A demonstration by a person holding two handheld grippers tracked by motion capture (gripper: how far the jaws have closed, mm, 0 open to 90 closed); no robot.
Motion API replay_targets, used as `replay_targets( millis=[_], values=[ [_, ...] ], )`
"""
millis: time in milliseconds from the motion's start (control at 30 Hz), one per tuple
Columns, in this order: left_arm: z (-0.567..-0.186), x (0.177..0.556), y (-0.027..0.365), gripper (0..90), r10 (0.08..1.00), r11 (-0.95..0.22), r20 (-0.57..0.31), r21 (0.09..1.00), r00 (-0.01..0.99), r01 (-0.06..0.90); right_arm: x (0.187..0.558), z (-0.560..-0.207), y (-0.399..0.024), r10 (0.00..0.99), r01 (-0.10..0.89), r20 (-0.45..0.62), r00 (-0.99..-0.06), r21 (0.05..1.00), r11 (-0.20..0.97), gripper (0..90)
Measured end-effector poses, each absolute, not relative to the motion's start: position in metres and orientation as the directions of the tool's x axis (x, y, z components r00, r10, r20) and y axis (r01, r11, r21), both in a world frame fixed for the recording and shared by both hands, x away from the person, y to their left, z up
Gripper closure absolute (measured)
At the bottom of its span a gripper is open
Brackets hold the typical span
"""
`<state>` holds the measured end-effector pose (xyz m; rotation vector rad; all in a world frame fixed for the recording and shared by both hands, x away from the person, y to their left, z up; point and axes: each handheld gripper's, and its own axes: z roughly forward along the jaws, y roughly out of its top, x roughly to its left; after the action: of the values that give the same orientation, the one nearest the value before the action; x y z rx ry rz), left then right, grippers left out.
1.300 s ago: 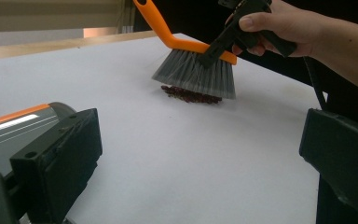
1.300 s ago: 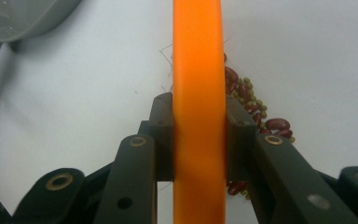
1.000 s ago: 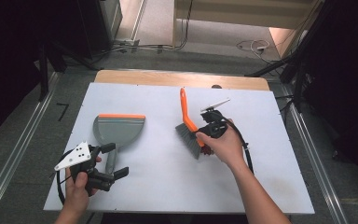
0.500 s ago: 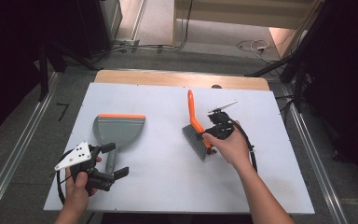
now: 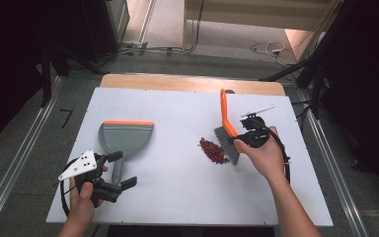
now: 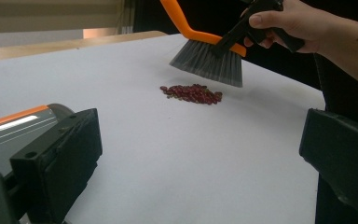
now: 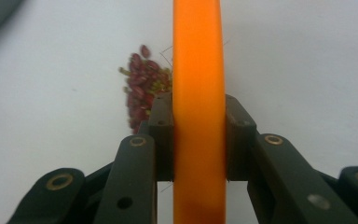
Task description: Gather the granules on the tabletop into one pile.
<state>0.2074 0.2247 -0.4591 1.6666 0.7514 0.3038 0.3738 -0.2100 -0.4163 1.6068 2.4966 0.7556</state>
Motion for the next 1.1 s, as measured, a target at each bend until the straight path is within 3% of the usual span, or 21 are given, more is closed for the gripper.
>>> replay_targets(
  millis=[333,1100],
  values=[
    [-0.459,0.207,0.225,0.1,0.624,-0.067,-0.203,0.948,0.754,0.31,0.368,-0.431,-0.196,0.896,0.795,-0.025,-0.444,0.449,0.407,68.4],
    [-0.459,0.207,0.226,0.1,0.625,-0.063,-0.204,0.949,0.753,0.309,0.362,-0.436,-0.171,0.873,0.765,-0.039,-0.486,0.464,0.446,68.4]
  ],
)
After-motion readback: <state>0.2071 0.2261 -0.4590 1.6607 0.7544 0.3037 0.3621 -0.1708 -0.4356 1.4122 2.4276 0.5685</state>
